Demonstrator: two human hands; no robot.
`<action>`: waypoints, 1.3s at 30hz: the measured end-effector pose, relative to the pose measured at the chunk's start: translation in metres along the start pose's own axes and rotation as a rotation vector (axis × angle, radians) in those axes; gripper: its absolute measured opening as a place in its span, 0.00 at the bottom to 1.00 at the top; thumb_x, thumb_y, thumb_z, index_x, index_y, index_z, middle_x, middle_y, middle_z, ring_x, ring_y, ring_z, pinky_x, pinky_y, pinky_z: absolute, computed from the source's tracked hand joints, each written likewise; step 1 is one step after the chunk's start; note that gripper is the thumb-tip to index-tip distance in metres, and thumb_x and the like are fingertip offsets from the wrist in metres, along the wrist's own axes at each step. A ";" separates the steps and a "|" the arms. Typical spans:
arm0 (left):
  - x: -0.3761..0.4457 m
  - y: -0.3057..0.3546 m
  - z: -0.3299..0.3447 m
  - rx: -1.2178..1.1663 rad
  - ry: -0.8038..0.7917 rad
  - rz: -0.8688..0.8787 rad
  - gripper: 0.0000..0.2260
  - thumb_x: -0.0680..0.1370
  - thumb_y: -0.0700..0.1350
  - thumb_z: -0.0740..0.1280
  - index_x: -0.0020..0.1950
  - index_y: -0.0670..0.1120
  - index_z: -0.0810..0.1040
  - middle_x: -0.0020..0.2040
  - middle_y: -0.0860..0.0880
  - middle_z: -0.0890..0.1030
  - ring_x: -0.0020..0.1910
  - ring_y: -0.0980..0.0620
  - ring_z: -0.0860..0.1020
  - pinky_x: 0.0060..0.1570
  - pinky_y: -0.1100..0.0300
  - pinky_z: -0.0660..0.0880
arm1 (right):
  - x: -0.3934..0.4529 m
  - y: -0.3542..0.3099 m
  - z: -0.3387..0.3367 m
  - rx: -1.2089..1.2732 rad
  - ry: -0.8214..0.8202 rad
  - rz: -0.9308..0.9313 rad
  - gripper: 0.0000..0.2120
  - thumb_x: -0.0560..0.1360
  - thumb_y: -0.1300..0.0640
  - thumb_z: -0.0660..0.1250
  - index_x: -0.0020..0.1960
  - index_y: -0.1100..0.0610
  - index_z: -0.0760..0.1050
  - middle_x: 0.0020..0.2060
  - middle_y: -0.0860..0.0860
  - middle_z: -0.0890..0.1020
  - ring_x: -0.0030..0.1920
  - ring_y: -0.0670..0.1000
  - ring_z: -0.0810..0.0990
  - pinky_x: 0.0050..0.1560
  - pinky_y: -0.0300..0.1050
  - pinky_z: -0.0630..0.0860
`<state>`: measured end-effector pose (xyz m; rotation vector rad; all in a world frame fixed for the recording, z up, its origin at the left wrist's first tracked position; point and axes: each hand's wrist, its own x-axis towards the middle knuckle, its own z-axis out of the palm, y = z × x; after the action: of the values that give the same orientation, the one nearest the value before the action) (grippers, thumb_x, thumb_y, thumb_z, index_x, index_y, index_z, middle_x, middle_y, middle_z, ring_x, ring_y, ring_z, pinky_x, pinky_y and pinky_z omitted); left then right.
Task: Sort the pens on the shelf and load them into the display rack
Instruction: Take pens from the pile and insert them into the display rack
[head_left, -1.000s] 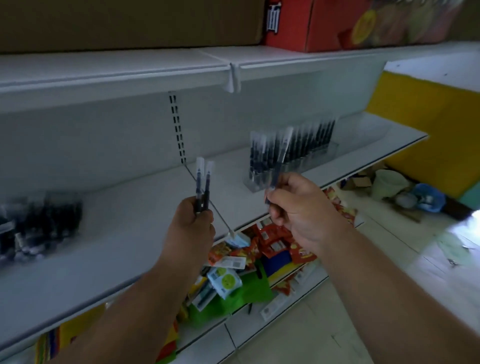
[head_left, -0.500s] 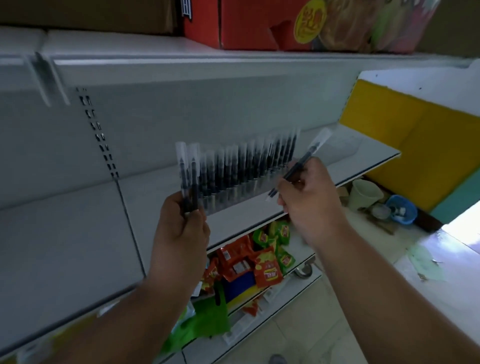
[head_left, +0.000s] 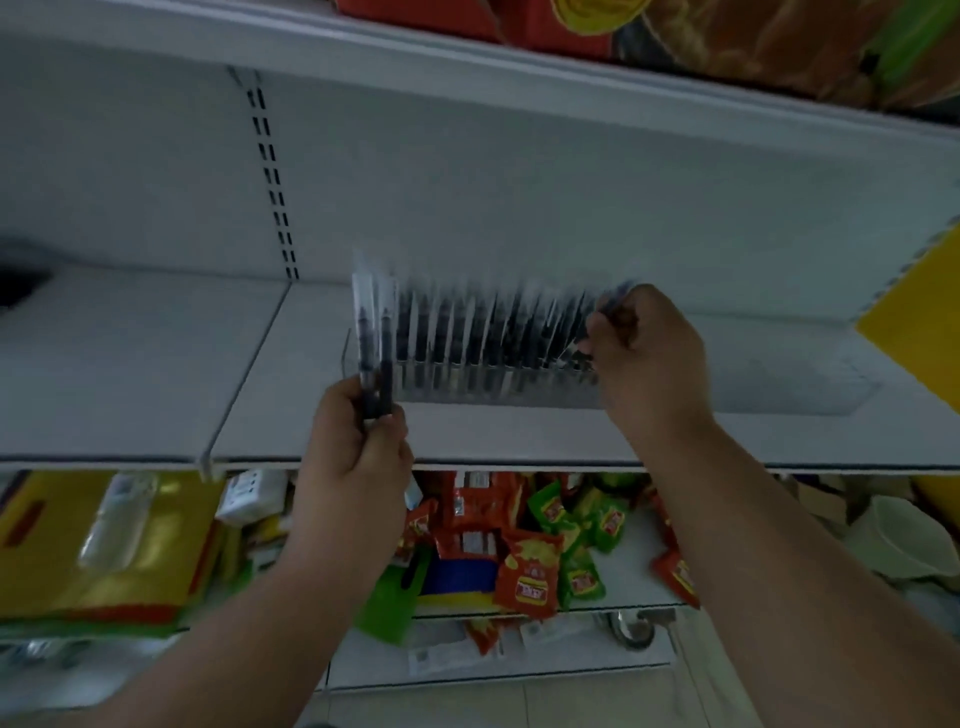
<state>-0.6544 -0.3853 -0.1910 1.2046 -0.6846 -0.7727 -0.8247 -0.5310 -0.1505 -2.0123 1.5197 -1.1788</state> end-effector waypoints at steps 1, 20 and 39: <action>-0.002 0.000 0.003 0.004 0.012 0.005 0.12 0.83 0.35 0.55 0.52 0.51 0.73 0.35 0.50 0.70 0.31 0.52 0.65 0.31 0.56 0.63 | 0.004 0.001 0.001 0.015 -0.020 -0.003 0.11 0.80 0.53 0.64 0.39 0.49 0.68 0.39 0.52 0.83 0.40 0.50 0.81 0.37 0.42 0.74; 0.001 -0.002 0.037 0.005 -0.017 -0.026 0.09 0.82 0.33 0.55 0.49 0.43 0.72 0.33 0.51 0.72 0.30 0.54 0.65 0.29 0.63 0.65 | 0.009 0.010 0.010 -0.157 -0.206 0.004 0.12 0.74 0.43 0.70 0.41 0.51 0.77 0.33 0.43 0.78 0.35 0.41 0.76 0.34 0.40 0.72; -0.030 -0.024 0.064 0.069 0.078 -0.133 0.10 0.84 0.39 0.58 0.46 0.43 0.75 0.28 0.51 0.68 0.26 0.55 0.64 0.28 0.60 0.60 | 0.041 0.020 -0.031 0.128 -0.063 -0.177 0.10 0.79 0.50 0.66 0.40 0.53 0.75 0.31 0.48 0.77 0.32 0.48 0.75 0.30 0.31 0.67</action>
<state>-0.7269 -0.3995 -0.2021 1.3464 -0.5751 -0.8132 -0.8586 -0.5691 -0.1299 -2.1098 1.2253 -1.2335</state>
